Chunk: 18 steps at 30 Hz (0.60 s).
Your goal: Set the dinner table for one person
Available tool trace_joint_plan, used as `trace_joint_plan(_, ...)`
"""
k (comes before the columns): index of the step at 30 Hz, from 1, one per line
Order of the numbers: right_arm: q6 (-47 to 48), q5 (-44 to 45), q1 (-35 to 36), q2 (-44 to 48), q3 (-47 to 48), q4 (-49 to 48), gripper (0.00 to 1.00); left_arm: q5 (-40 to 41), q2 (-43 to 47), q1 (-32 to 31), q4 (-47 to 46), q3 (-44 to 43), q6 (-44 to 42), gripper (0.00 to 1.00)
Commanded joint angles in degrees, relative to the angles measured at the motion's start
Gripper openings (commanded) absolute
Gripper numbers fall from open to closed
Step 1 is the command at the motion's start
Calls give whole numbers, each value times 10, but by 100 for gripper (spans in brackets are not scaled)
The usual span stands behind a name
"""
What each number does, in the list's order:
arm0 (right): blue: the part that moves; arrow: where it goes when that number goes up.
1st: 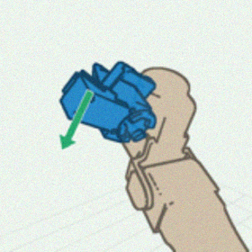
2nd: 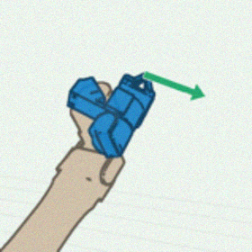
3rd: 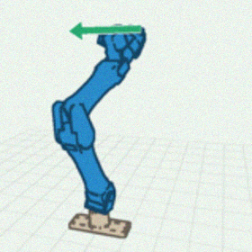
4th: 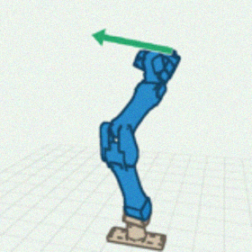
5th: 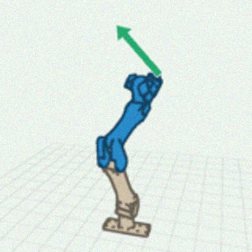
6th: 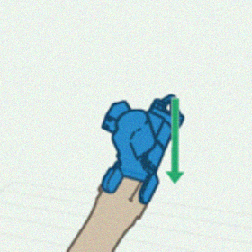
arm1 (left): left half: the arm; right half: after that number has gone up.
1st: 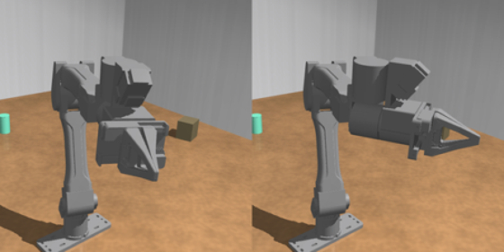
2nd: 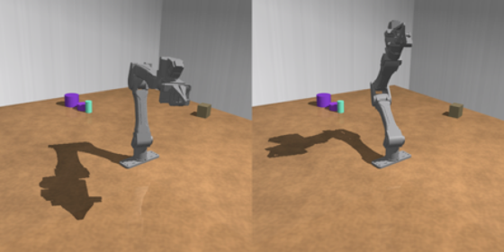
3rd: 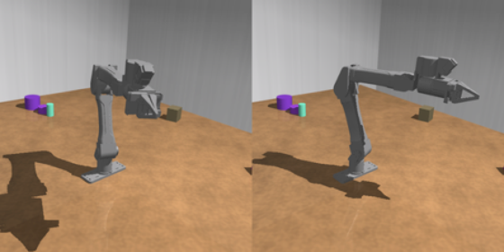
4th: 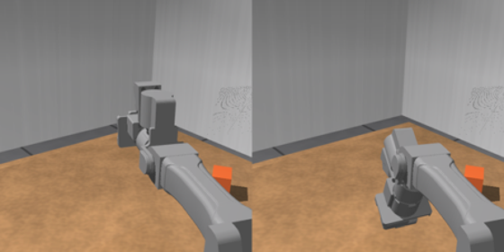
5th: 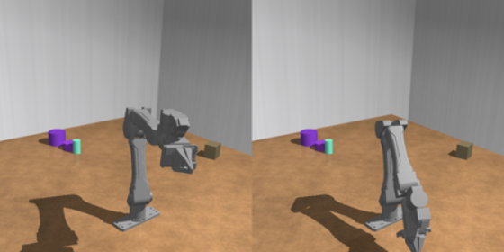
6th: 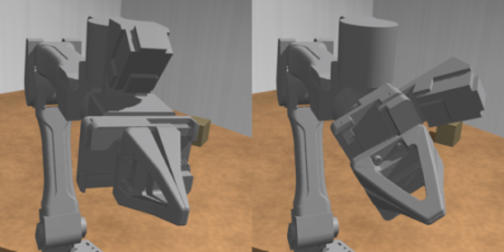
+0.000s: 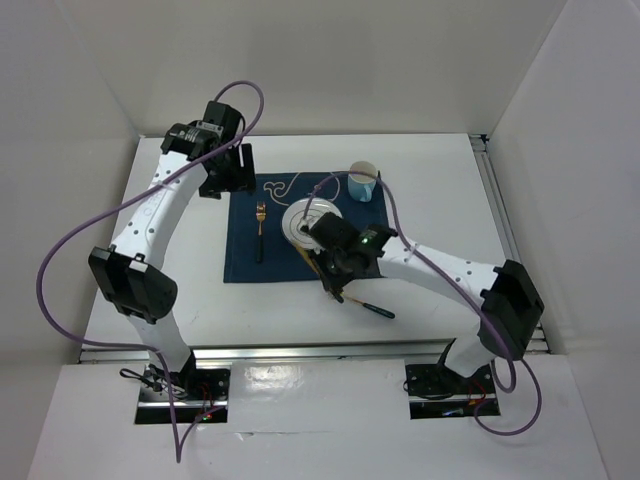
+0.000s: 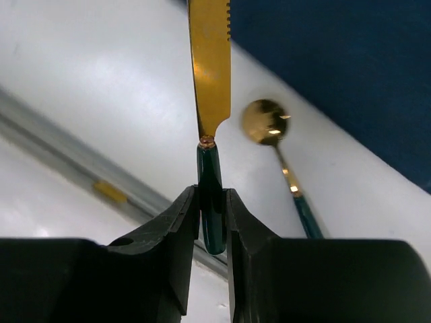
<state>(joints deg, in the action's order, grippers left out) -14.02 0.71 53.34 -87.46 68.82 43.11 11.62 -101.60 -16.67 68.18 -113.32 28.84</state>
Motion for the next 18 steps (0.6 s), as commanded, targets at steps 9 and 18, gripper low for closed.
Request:
trace_joint_plan(9, -176, 55, -181, -125, 47, -37, 0, 4, 68, 8, -16, 63, 21, 84)
trace_joint_plan(18, -176, 49, -237, -197, 78, -93, 0, -1, 73, 14, -21, 76, 16, 84)
